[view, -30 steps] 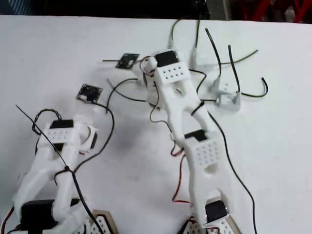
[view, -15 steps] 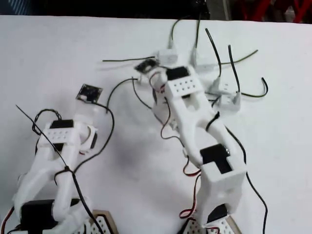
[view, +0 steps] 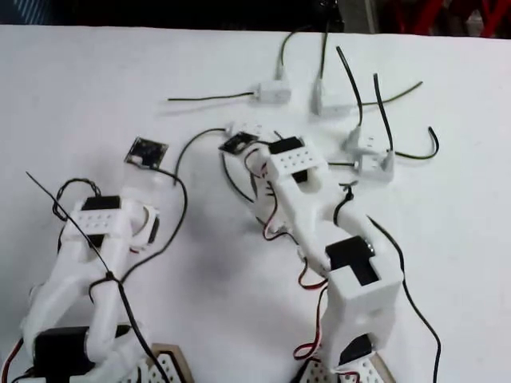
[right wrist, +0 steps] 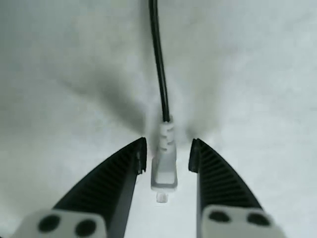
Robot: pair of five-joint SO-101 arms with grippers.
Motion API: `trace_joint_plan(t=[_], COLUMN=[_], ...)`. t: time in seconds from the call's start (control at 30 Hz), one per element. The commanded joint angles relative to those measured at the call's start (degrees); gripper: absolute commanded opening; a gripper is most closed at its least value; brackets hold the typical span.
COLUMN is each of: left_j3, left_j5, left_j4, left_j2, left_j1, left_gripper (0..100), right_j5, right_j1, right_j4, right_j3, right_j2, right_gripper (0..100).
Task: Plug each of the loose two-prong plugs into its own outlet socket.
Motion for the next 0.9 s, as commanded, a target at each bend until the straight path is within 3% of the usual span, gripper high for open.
trace_joint_plan(t=[0.0,0.87], left_j3=[-0.18,-0.18], left_j5=[-0.70,-0.70], left_j4=[-1.05,-1.14], left_j2=[-2.42,-2.42], left_j1=[-0.40,-0.31], left_gripper=[4,4], right_j5=[2.11,7.38], right_j1=[-0.40,1.80], right_j4=[1.80,2.86], right_j3=[-0.26,0.00], right_j2=[-3.91,-3.38], right_gripper=[13.8,5.2])
